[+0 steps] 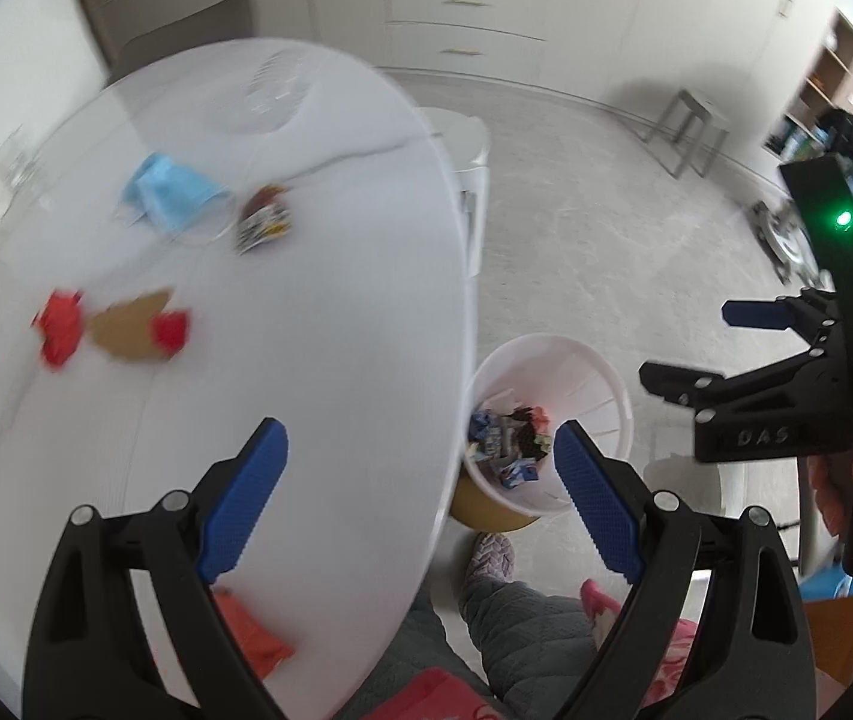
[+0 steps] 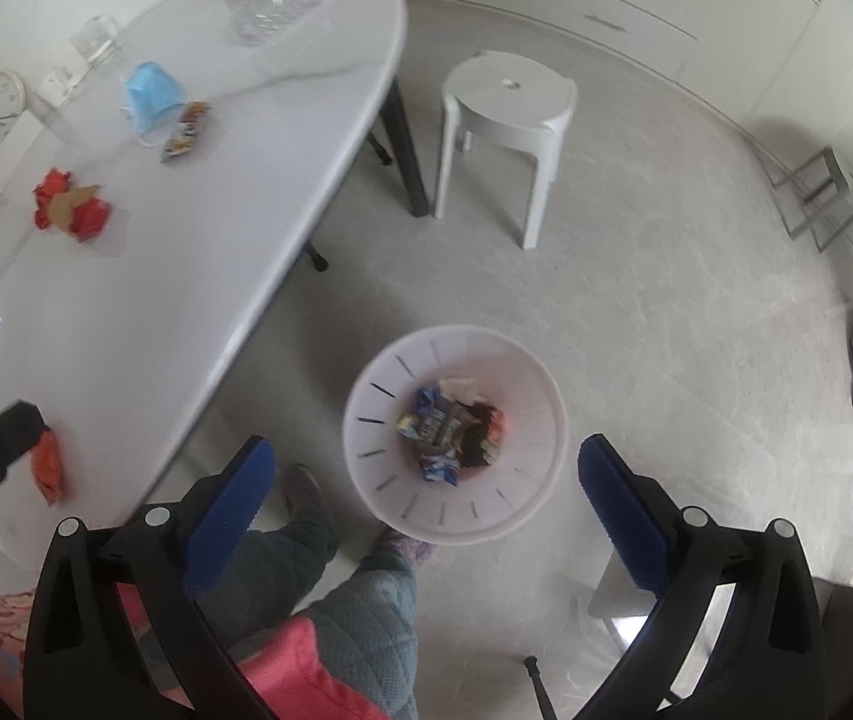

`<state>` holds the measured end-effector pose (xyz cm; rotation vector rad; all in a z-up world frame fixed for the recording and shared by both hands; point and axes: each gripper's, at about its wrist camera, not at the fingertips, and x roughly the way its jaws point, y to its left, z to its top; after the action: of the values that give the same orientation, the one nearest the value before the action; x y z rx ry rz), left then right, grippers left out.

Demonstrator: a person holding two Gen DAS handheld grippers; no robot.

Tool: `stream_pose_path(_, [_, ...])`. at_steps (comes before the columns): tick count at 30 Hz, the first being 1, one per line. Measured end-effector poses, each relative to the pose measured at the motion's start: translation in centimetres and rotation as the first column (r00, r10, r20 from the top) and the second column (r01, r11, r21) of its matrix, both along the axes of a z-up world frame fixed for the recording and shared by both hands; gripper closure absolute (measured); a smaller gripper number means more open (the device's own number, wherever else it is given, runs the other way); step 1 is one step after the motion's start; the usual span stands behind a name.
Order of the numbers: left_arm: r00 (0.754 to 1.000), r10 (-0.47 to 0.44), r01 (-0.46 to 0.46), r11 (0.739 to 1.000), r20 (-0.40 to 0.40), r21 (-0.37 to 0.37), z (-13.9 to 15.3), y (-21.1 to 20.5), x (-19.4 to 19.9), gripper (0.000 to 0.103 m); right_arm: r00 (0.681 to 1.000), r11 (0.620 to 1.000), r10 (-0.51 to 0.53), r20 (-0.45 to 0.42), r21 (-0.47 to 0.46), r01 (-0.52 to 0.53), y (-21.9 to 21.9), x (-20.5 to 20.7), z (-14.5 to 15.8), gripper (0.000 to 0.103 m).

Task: Collect trash
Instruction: 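Move the left tool to the orange packet and grasp it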

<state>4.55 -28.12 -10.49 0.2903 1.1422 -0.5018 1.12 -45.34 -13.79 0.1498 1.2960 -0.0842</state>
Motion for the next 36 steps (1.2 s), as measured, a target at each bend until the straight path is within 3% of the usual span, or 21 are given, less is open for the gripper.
stream_pose_path(4, [0.991, 0.137, -0.137, 0.99, -0.008, 0.016, -0.4, 4.3, 0.0, 0.017, 0.996, 0.996, 0.084, 0.041, 0.026, -0.085, 3.3, 1.9, 1.1, 0.003])
stream_pose_path(7, [0.964, 0.264, -0.263, 0.965, -0.036, 0.017, -1.1, 8.1, -0.1, 0.017, 0.987, 0.987, 0.153, 0.055, 0.032, -0.155, 5.9, 3.5, 1.3, 0.003])
stream_pose_path(13, [0.855, 0.498, -0.499, 0.866, -0.144, 0.035, -3.7, 14.7, -1.0, 0.017, 0.954, 0.954, 0.295, 0.06, 0.043, -0.297, 10.9, 6.7, 1.1, 0.003])
stream_pose_path(18, [0.796, 0.575, -0.575, 0.816, -0.189, 0.056, -5.5, 16.3, -2.4, 0.017, 0.919, 0.919, 0.389, 0.057, 0.047, -0.392, 14.1, 8.8, 0.7, 0.003])
stream_pose_path(27, [0.735, 0.641, -0.641, 0.763, -0.223, 0.083, -8.2, 16.2, -2.4, 0.019, 0.876, 0.875, 0.482, 0.027, 0.029, -0.483, 16.1, 10.4, -0.1, 0.003])
stream_pose_path(30, [0.709, 0.658, -0.66, 0.746, -0.256, 0.089, -9.4, 16.5, -2.2, 0.033, 0.869, 0.869, 0.494, 0.018, 0.029, -0.495, 16.1, 10.6, -0.3, 0.003])
stream_pose_path(33, [0.678, 0.666, -0.673, 0.733, -0.31, 0.102, -10.9, 16.9, -2.1, 0.055, 0.864, 0.864, 0.503, 0.016, 0.032, -0.503, 16.3, 10.9, -0.3, 0.003])
stream_pose_path(34, [0.671, 0.666, -0.674, 0.731, -0.326, 0.104, -11.3, 17.0, -2.1, 0.067, 0.863, 0.862, 0.505, 0.017, 0.034, -0.505, 16.5, 10.9, -0.2, 0.003])
stream_pose_path(36, [0.677, 0.665, -0.676, 0.731, -0.315, 0.09, -10.9, 17.3, -2.0, 0.069, 0.861, 0.86, 0.508, 0.022, 0.041, -0.509, 16.7, 11.0, 0.0, 0.003])
